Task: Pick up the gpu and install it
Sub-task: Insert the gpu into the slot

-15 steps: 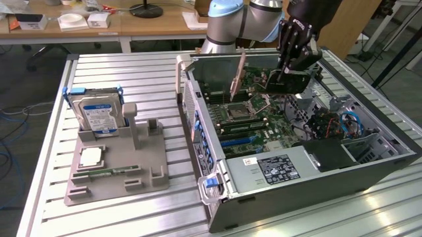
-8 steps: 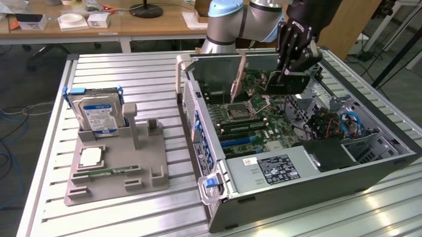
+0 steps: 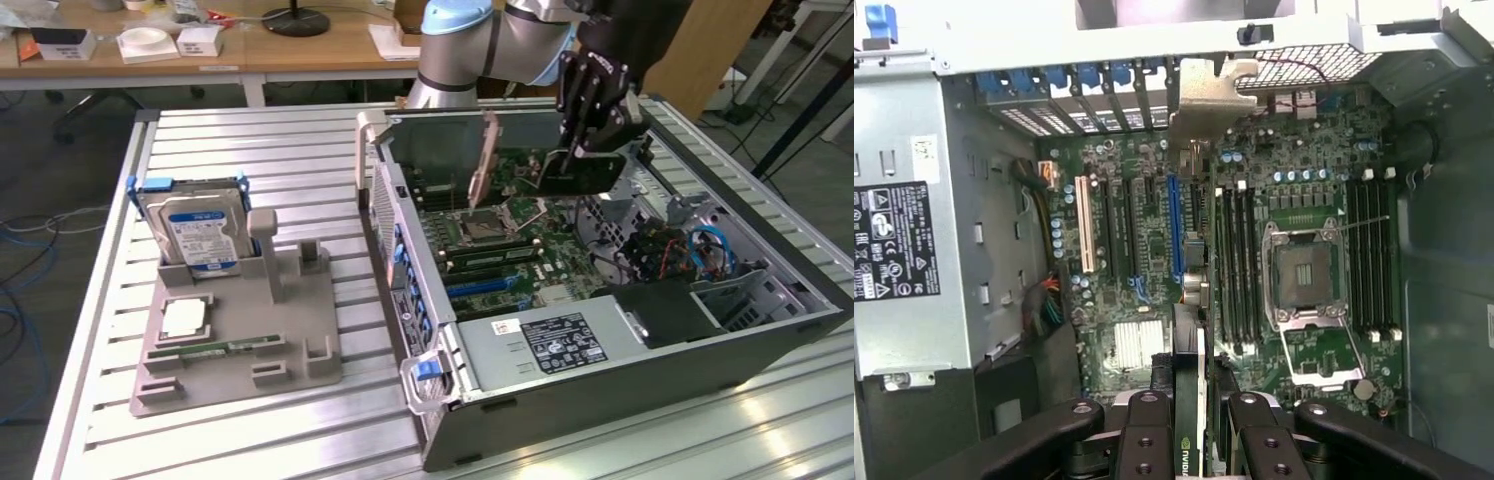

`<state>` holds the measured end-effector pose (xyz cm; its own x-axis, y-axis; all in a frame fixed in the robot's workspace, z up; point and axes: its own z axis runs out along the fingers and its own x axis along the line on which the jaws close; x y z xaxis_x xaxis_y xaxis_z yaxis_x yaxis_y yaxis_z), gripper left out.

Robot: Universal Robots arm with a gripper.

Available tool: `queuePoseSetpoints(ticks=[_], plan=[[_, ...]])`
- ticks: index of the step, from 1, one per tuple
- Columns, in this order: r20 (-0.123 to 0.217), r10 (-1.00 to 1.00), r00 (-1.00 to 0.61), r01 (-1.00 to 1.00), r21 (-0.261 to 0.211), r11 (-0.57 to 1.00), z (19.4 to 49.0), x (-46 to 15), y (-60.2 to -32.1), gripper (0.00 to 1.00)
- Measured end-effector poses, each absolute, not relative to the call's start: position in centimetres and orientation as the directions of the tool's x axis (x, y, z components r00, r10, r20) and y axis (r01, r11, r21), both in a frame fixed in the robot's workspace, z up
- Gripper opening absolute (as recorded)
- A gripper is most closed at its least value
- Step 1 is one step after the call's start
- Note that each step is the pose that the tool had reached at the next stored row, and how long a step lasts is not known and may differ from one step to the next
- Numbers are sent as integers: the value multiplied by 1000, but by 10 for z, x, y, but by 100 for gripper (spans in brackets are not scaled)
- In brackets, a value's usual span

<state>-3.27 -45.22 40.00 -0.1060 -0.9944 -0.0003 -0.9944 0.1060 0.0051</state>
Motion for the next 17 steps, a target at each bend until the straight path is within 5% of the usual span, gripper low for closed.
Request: queuePoseSetpoints(ticks=[17], plan=[[-14, -997, -79, -997, 4, 79, 394, -33, -452, 26]])
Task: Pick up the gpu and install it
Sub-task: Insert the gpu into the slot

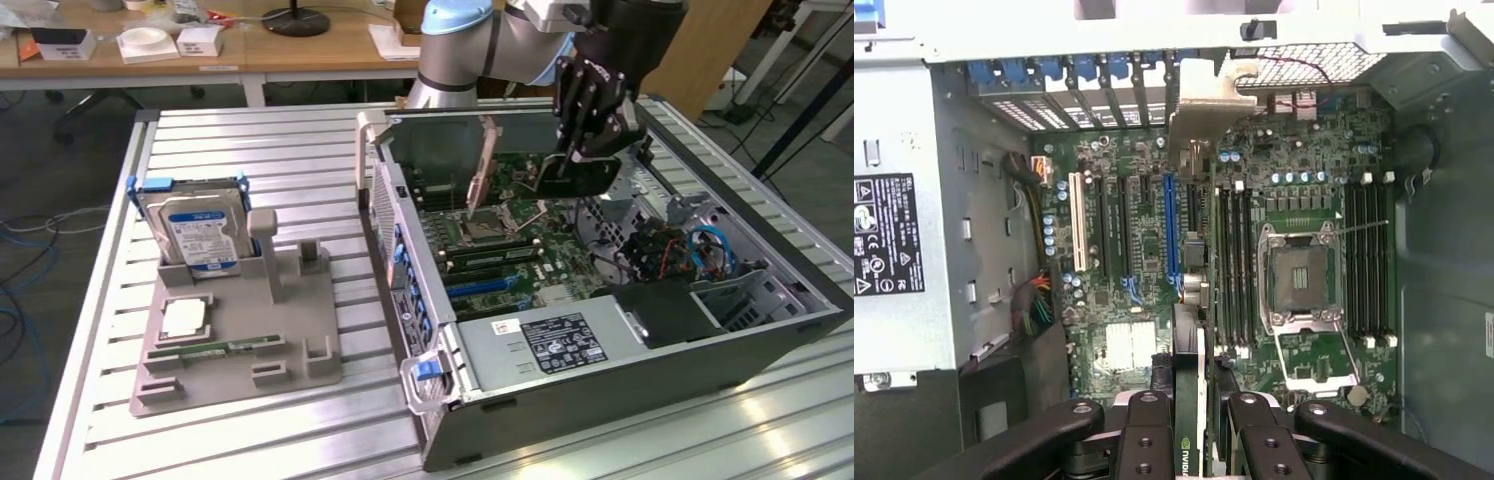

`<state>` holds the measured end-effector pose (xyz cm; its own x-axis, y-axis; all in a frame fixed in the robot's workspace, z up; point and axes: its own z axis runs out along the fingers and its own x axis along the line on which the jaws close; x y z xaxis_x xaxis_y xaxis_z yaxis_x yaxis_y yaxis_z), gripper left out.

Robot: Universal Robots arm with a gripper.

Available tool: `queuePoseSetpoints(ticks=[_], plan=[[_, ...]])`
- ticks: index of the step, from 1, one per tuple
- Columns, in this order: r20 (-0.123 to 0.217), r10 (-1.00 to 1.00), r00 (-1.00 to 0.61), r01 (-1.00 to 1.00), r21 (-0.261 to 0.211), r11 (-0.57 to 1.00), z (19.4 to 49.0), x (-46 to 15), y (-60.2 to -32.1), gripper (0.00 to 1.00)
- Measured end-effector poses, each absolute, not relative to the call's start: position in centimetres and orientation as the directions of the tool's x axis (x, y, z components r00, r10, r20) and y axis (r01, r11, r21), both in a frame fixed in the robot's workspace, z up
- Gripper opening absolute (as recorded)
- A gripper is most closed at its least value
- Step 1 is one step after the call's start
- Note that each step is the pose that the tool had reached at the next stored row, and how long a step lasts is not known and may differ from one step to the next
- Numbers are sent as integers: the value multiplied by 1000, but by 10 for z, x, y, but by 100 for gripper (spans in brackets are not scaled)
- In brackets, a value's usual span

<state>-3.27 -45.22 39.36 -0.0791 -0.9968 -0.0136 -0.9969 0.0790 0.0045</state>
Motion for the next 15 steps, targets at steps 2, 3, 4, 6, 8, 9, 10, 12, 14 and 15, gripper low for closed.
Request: queuePoseSetpoints(ticks=[2, 3, 4, 6, 8, 9, 10, 12, 14, 15], plan=[[-14, -998, -63, -998, 4, 63, 393, -33, -452, 26], [-14, -998, -54, -999, 4, 54, 393, -33, -452, 26], [-14, -999, -46, -999, 4, 46, 393, -33, -452, 26], [-14, -1000, -27, -1000, 4, 27, 393, -33, -452, 26], [-14, -1000, -8, -1000, 4, 8, 393, -33, -452, 26], [-14, -1000, 2, -1000, 4, -2, 392, -33, -452, 26], [-14, -1000, 11, -1000, 4, -11, 392, -33, -452, 26], [-14, -1000, 23, -1000, 5, -23, 392, -33, -452, 26], [-14, -1000, 24, -1000, 5, -24, 392, -33, -452, 26], [-14, -1000, 24, -1000, 4, -24, 392, -33, -452, 26]])
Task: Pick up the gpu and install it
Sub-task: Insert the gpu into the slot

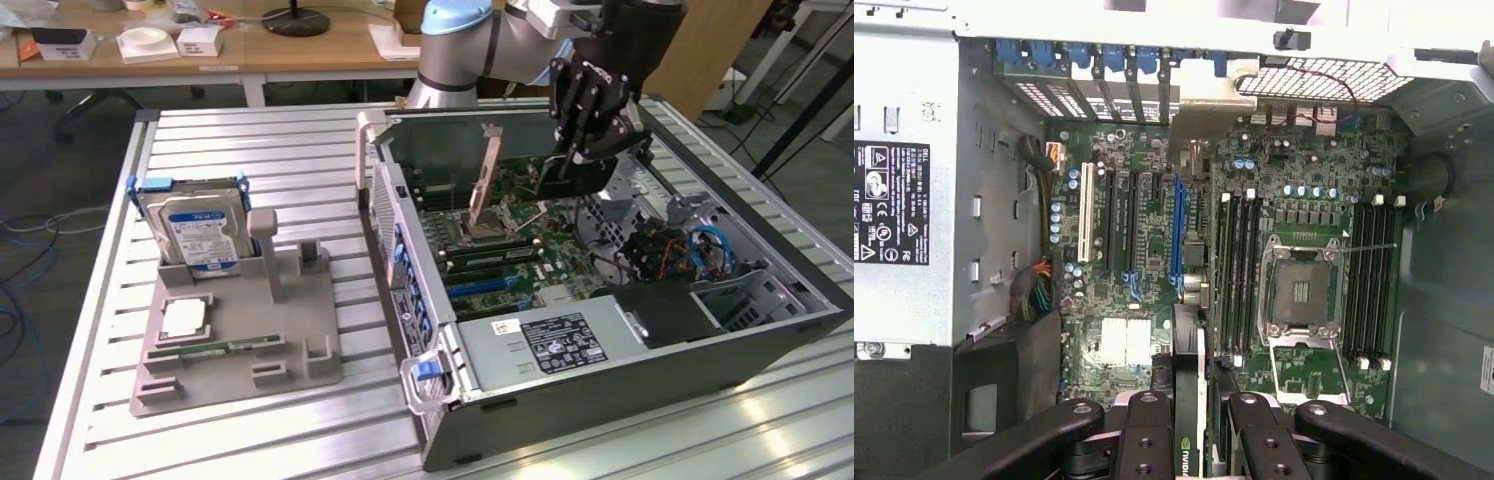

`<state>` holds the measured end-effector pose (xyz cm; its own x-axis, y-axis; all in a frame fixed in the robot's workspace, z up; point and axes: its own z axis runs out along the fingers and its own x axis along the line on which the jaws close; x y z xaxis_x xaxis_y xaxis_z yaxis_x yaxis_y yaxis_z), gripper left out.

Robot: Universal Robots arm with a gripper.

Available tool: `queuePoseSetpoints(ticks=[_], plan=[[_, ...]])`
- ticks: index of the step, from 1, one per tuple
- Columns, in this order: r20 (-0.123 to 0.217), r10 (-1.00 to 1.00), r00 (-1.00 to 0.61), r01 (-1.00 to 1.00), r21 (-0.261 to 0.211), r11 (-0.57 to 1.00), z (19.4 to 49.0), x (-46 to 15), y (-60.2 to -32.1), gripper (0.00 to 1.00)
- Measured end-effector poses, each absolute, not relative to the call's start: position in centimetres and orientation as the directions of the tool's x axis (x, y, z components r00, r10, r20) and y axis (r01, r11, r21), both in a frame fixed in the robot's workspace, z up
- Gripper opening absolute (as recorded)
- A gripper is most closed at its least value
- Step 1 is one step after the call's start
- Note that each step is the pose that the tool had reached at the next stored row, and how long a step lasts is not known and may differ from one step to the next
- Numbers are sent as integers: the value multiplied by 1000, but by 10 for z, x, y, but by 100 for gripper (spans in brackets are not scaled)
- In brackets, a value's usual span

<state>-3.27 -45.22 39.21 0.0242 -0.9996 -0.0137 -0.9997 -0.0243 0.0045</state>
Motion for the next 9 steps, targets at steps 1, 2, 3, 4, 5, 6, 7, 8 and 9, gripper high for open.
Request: queuePoseSetpoints(ticks=[1, 2, 3, 4, 5, 6, 7, 8, 9], plan=[[-14, -1000, 24, -1000, 4, -24, 392, -33, -452, 26], [-14, -1000, 24, -1000, 4, -24, 392, -33, -452, 26], [-14, -1000, 24, -1000, 5, -24, 392, -33, -452, 26], [-14, -1000, 24, -1000, 4, -24, 391, -33, -452, 26], [-14, -1000, 24, -1000, 4, -24, 391, -33, -452, 26], [-14, -1000, 24, -1000, 4, -24, 391, -33, -452, 26], [-14, -1000, 24, -1000, 4, -24, 390, -33, -452, 26], [-14, -1000, 24, -1000, 4, -24, 390, -33, -452, 26], [-14, -1000, 24, -1000, 5, -24, 390, -33, -452, 26]])
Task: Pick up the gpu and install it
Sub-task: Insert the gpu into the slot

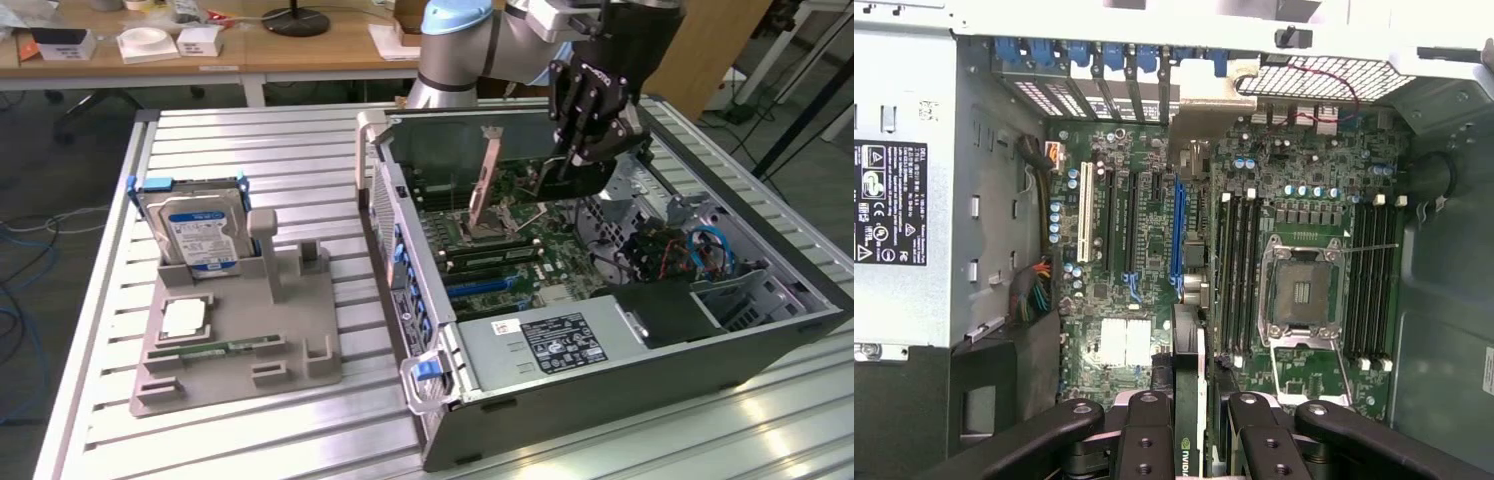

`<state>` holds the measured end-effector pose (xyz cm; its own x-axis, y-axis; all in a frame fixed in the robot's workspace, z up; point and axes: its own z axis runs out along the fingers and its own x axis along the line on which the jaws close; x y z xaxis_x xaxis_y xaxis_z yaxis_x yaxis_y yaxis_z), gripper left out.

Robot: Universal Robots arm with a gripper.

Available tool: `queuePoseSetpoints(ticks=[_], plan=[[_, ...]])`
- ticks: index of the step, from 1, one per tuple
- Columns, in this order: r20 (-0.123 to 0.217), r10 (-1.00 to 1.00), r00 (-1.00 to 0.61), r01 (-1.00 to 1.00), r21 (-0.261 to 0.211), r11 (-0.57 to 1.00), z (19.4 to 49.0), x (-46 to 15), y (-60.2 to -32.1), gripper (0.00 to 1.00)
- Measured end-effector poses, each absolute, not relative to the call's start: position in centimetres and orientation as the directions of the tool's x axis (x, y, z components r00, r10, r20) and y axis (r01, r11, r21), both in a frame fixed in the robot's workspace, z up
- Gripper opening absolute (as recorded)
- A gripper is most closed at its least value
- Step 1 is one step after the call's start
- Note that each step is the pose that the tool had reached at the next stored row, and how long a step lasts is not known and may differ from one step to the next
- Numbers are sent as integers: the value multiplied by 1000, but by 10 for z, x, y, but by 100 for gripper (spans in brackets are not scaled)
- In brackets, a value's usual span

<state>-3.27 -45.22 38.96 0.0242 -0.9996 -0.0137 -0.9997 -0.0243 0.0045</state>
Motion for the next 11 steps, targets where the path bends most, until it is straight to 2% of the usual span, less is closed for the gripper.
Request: queuePoseSetpoints(ticks=[11], plan=[[-14, -1000, 24, -1000, 4, -24, 386, -33, -452, 26]])
